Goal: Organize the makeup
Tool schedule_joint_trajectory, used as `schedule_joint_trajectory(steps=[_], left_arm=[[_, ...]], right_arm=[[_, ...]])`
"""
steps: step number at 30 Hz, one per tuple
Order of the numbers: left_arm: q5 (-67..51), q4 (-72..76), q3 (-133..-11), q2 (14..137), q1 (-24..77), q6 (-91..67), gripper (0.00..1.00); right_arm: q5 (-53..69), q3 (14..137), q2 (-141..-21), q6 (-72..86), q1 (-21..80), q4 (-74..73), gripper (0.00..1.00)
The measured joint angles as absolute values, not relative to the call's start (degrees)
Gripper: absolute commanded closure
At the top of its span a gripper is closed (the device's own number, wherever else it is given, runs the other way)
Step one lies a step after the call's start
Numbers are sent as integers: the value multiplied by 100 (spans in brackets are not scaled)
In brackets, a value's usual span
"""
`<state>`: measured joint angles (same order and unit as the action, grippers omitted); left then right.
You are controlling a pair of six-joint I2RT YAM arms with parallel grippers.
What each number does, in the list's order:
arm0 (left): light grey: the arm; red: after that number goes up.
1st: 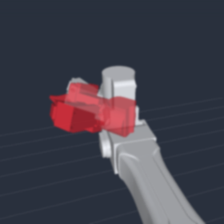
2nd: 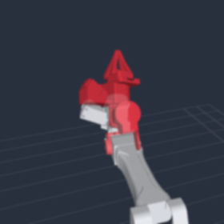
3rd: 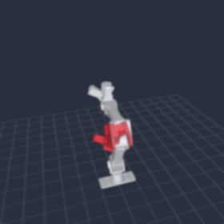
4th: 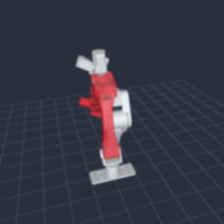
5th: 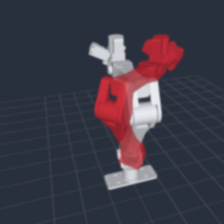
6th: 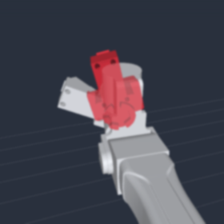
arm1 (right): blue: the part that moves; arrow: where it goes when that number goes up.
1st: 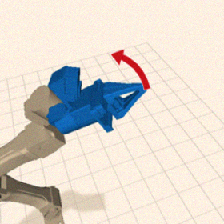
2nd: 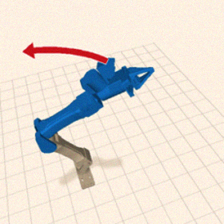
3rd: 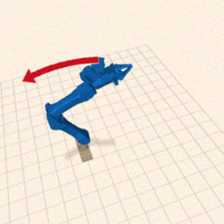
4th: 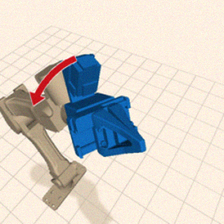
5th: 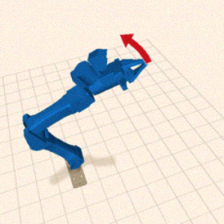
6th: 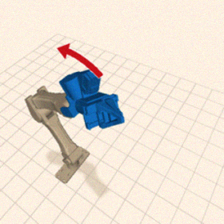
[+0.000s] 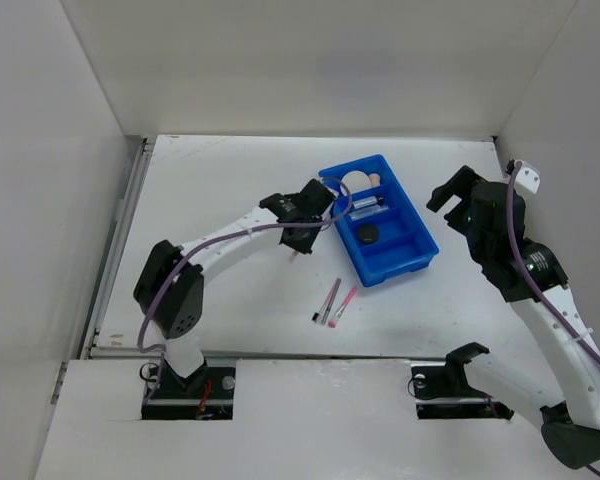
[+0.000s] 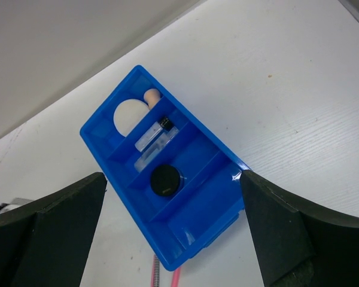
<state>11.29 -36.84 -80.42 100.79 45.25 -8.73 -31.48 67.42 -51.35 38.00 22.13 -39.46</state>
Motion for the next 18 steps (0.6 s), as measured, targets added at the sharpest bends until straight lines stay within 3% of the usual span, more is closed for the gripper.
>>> schedule_joint_trajectory(steps=[9, 18], left_arm=[[-1059, -3586, -9282, 9902, 4644, -318, 100], [-2217, -3640, -11552, 12130, 5061, -126, 100]], right_arm=[[-3315, 6742, -4821, 3800, 2213, -3964, 0], [-3599, 6744, -4351, 3850, 2213, -4104, 0]])
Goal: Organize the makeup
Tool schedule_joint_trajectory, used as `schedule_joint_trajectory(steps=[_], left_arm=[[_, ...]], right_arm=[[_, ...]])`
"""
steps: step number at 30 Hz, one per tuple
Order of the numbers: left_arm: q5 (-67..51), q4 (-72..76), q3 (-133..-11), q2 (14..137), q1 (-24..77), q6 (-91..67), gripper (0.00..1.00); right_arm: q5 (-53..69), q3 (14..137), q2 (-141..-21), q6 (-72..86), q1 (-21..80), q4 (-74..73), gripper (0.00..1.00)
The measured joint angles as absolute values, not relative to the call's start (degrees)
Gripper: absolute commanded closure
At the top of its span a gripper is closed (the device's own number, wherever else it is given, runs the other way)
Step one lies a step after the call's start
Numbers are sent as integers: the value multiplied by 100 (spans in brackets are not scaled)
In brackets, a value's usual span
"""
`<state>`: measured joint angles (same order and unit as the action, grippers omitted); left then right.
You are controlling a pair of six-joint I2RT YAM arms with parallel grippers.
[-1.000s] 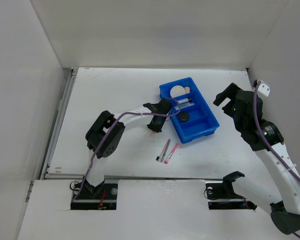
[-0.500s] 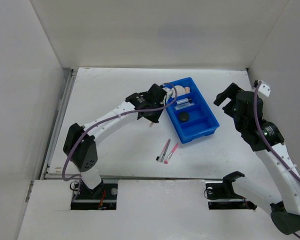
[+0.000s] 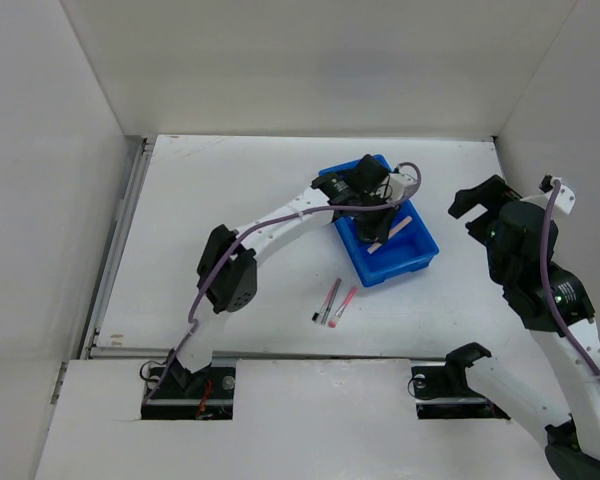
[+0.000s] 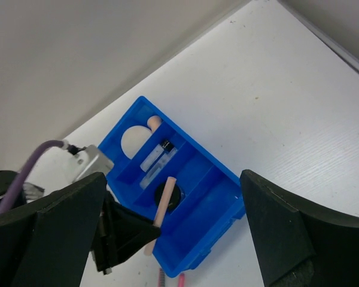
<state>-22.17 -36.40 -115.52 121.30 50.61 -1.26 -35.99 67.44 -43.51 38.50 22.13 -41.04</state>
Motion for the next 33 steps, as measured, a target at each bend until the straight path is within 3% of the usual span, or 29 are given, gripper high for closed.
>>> schedule_joint_trajectory(steps=[7, 8, 10, 13, 14, 17, 19, 21, 22, 23, 26, 30, 33], left_arm=[[-2412, -3865, -12431, 12980, 5140, -36, 100], [-2414, -3889, -12477, 13037, 5137, -27, 96], [-2403, -3942, -12490, 13063, 5131, -25, 73], [-2383, -4025, -12499, 13067, 5127, -62, 58], [-2375, -4038, -12505, 13067, 5127, -75, 47], [-2355, -4060, -12521, 13065, 5129, -106, 37], [-2329, -4075, -12521, 13058, 5129, -137, 45], [-2233, -4128, -12473, 12986, 5129, -178, 62], [-2158, -4125, -12346, 12870, 5129, -189, 81], [-2053, -4069, -12075, 12669, 5129, -248, 86], [-1643, -3900, -10812, 11681, 5127, -388, 88], [-998, -3579, -8936, 10112, 5127, -781, 76], [-716, -3334, -7848, 9312, 5127, -1140, 75]], right_arm=[[-3767, 6779, -4344, 3865, 2213, -4359, 0], [-3778, 6781, -4333, 3865, 2213, -4366, 0], [-3798, 6783, -4311, 3865, 2213, -4394, 0], [-3819, 6794, -4303, 3865, 2213, -4451, 0], [-3824, 6807, -4305, 3865, 2213, -4460, 0], [-3828, 6853, -4327, 3865, 2213, -4460, 0], [-3828, 6864, -4340, 3865, 2213, -4458, 0], [-3824, 6864, -4359, 3865, 2213, -4458, 0], [-3822, 6864, -4362, 3865, 2213, -4458, 0], [-3822, 6864, -4364, 3865, 2213, -4458, 0], [-3824, 6864, -4359, 3865, 2213, -4458, 0], [-3822, 6862, -4357, 3868, 2213, -4453, 0], [-3798, 6858, -4362, 3865, 2213, -4447, 0]])
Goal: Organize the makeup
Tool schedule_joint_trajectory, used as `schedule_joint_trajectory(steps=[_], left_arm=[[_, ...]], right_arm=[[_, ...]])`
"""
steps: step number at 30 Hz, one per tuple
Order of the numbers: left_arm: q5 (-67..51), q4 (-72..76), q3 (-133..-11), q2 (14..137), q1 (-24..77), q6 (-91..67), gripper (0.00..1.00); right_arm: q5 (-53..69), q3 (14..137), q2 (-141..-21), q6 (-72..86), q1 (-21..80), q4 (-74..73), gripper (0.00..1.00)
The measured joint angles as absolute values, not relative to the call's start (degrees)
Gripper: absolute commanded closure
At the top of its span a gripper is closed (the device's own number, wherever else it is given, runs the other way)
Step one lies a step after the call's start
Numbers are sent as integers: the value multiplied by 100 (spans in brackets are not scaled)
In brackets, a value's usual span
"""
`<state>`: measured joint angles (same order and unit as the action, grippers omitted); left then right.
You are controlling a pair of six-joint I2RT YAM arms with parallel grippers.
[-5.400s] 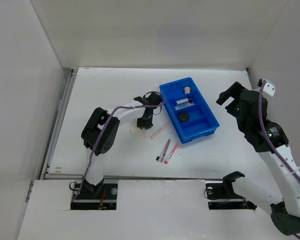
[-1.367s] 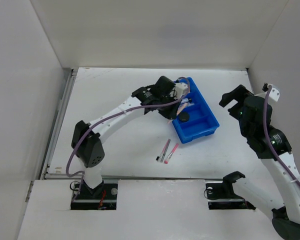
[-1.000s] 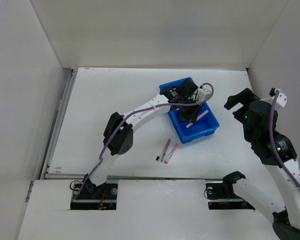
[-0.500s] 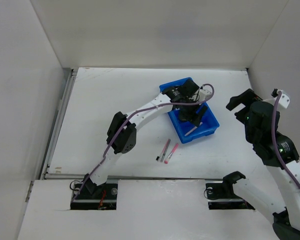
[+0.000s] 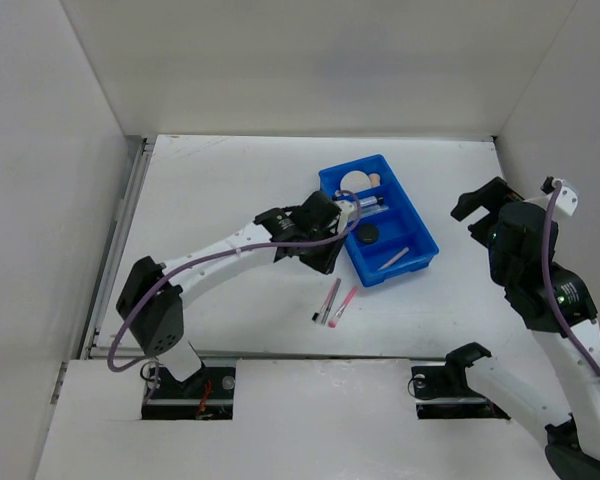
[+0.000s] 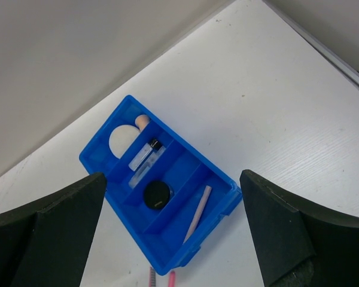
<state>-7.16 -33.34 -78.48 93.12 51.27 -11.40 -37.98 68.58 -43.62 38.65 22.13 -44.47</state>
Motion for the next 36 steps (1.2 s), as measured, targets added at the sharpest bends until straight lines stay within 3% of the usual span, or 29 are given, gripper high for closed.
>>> schedule_joint_trajectory(steps=[8, 19, 24, 36], left_arm=[[-615, -2956, -7030, 9863, 5129, -1826, 80], [-738, -2814, -6980, 10455, 5129, -2167, 69], [-788, -2821, -7000, 10582, 5151, -2178, 69], [-711, -2902, -7126, 10761, 5295, -2169, 77]], right_arm=[[-3612, 6820, -4550, 3868, 2213, -4344, 0], [-3511, 6777, -4569, 3868, 2213, -4283, 0], [-3514, 6764, -4569, 3868, 2213, -4283, 0], [-3514, 6753, -4569, 3868, 2213, -4281, 0]])
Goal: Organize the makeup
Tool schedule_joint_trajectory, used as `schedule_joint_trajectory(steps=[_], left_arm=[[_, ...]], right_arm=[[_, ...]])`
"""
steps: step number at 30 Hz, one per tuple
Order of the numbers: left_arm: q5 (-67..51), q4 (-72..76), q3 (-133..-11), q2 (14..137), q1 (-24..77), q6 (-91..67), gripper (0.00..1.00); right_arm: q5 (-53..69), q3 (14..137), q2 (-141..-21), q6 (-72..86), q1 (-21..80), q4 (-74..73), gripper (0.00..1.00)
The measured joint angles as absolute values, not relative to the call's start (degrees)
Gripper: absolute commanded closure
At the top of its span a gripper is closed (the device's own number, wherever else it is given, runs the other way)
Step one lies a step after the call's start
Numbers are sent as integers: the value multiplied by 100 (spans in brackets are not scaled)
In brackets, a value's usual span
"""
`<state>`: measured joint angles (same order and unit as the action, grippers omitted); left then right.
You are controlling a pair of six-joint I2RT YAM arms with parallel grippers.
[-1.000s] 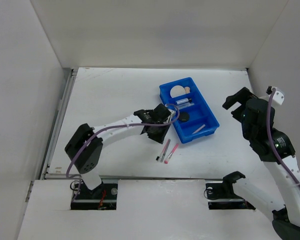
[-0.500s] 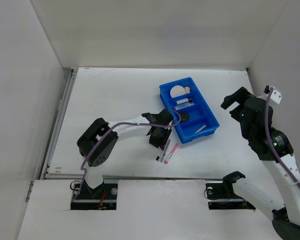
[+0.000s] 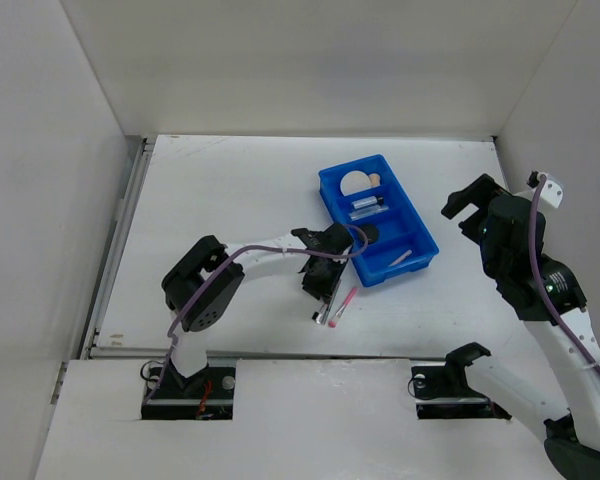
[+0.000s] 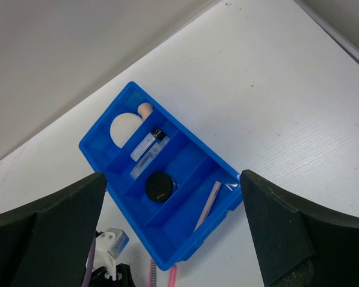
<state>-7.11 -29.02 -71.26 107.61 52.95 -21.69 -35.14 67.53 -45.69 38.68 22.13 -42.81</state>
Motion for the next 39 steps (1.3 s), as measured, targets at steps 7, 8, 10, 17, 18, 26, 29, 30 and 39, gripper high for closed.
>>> schedule_joint_trajectory(steps=[7, 8, 10, 17, 18, 26, 29, 30, 39], left_arm=[[-423, -3044, -7277, 10855, 5393, -2204, 77], [-375, -3055, -7288, 10860, 5402, -2220, 77], [-257, -3072, -7290, 10862, 5428, -2263, 78], [191, -3249, -7323, 10868, 5454, -2403, 81], [237, -3267, -7325, 10868, 5457, -2414, 81], [611, -3673, -7590, 11048, 5465, -2630, 72], [613, -3758, -7653, 11091, 5463, -2812, 72], [607, -3767, -7655, 11093, 5465, -2891, 72], [99, -3542, -7522, 11045, 5295, -3179, 88]], right_arm=[[-3514, 6753, -4569, 3868, 2213, -4281, 0], [-3514, 6753, -4569, 3868, 2213, -4283, 0], [-3514, 6751, -4569, 3868, 2213, -4283, 0], [-3514, 6751, -4569, 3868, 2213, -4281, 0], [-3514, 6751, -4569, 3868, 2213, -4281, 0], [-3507, 6751, -4587, 3868, 2213, -4283, 0], [-3505, 6751, -4589, 3868, 2213, -4281, 0], [-3503, 6751, -4589, 3868, 2213, -4283, 0], [-3494, 6751, -4589, 3863, 2213, -4281, 0]])
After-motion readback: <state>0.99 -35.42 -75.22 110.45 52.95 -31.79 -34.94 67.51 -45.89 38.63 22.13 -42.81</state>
